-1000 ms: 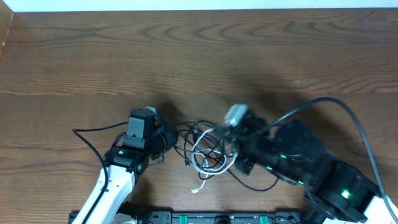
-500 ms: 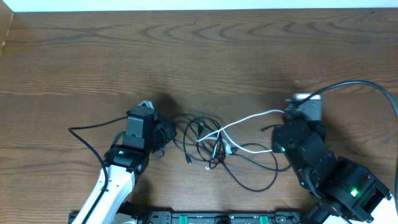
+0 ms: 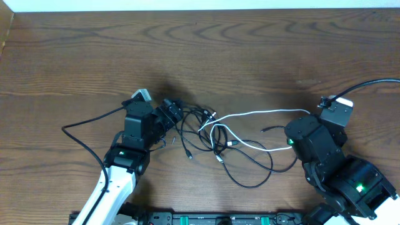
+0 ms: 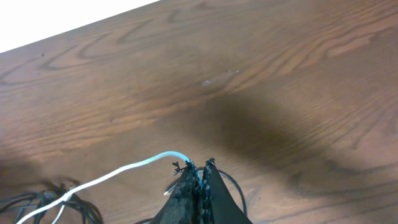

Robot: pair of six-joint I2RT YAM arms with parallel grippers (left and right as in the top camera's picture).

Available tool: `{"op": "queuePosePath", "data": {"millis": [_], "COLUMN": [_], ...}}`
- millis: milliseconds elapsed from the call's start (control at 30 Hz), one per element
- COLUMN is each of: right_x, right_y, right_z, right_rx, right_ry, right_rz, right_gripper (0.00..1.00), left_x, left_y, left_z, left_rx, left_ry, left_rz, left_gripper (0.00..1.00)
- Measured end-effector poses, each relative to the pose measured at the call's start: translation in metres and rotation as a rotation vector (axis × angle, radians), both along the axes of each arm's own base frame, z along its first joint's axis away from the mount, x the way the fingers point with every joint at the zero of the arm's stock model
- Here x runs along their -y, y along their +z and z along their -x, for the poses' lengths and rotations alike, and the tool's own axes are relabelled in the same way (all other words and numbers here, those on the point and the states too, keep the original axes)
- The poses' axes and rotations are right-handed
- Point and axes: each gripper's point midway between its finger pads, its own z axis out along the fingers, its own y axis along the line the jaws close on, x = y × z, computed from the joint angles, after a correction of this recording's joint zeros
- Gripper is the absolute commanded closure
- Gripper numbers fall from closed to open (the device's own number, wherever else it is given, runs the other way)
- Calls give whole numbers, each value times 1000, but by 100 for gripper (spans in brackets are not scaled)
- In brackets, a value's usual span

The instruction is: Untangle cables

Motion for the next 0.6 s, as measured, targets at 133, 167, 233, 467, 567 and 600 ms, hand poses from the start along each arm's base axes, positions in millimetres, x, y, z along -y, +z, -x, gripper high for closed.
{"op": "queuePosePath", "data": {"millis": [133,167,233,467,567,600], "right_x": [-4,-6,-8,-14,-15,-16], "right_y": [-5,-7,-11,-22,-24,-25], "right_z": [-1,-2,-4,-8,-9,-9], "right_rx": [-20,-29,-45,-86,-95,-97], "right_ry": [8,11,15,21,24,24], "right_rz": [-6,-5,1,16,19,19], "right_gripper": [99,99,99,99,99,99], "left_x": [7,11,23,66,74,75], "left_y": [0,2,10,48,64,71], "left_z": [3,4,4,17,17,14], "left_rx": [-8,-4,21,81,107,131], "left_ry": [-38,-57,-117,-337,-359,-361], "left_rz": [23,38,81,301,380,391], "left_gripper": [10,9,5,5,5,5]}}
